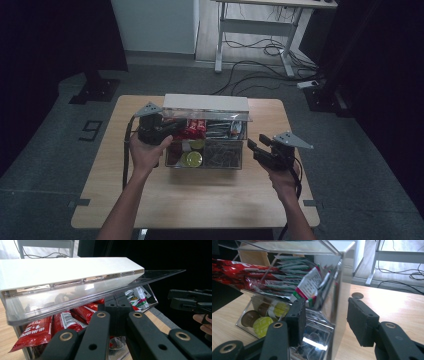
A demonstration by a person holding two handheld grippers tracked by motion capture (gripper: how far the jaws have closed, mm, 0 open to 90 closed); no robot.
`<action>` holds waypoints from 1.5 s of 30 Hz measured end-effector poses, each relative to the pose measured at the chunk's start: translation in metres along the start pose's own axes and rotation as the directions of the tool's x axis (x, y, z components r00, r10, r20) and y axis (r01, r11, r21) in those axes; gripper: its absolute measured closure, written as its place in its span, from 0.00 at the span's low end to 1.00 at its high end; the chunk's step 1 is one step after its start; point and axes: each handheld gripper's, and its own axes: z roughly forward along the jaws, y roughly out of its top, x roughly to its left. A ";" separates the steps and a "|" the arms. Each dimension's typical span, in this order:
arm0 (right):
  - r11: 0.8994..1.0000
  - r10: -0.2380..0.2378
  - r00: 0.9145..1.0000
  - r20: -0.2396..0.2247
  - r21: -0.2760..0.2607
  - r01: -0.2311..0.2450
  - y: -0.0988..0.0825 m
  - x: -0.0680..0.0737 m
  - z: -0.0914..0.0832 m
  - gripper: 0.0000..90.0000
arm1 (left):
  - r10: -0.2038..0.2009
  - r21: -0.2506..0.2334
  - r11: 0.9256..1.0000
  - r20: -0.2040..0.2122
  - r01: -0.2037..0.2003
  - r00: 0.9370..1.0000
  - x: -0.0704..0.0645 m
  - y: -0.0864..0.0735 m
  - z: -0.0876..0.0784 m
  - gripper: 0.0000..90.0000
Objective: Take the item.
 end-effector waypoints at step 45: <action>0.997 -0.068 0.998 0.002 0.025 0.068 0.016 0.033 0.051 0.62 | -0.015 -0.005 1.000 0.000 0.015 1.000 0.005 0.000 -0.001 1.00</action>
